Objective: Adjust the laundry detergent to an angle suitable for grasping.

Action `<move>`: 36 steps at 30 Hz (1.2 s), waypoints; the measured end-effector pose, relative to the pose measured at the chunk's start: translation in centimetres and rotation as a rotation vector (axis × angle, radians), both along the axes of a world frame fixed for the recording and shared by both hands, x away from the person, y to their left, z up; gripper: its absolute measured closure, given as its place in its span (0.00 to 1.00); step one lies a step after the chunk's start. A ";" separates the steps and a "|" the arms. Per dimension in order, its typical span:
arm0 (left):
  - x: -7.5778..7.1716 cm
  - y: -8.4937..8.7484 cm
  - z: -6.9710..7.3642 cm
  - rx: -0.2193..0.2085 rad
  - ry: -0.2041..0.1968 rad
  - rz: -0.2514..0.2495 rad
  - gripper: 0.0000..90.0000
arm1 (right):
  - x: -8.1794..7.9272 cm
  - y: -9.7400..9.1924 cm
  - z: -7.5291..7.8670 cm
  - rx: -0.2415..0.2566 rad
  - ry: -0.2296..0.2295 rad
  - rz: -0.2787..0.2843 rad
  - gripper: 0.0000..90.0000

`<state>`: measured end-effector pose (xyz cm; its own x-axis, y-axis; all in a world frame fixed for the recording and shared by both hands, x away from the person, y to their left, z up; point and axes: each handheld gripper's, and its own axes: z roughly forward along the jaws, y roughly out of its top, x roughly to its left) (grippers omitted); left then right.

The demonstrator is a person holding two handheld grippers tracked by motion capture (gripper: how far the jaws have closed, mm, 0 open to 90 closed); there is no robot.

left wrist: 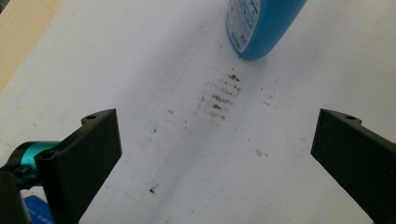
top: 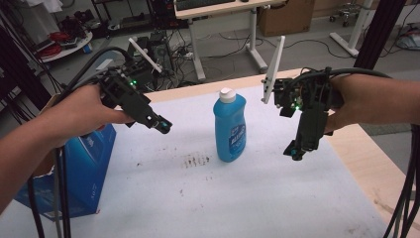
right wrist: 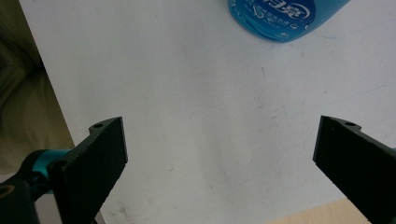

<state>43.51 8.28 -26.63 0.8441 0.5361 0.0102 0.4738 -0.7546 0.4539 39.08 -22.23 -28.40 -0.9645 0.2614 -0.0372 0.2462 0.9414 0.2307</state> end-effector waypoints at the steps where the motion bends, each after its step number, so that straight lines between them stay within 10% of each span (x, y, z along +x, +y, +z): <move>1: 0.0 -0.2 -0.2 -0.008 -0.006 0.006 0.02 | 0.0 -0.1 -0.2 0.005 0.002 -0.001 0.02; 36: -1.2 -6.3 -5.4 -0.238 -0.059 0.104 0.02 | 0.7 -0.8 -1.3 0.031 0.001 -0.010 0.02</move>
<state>42.34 2.01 -32.05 0.7859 0.6133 -0.0788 0.5106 -0.5719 0.6420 39.76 -23.02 -29.69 -0.9618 0.2722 -0.0278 0.2561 0.9312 0.2595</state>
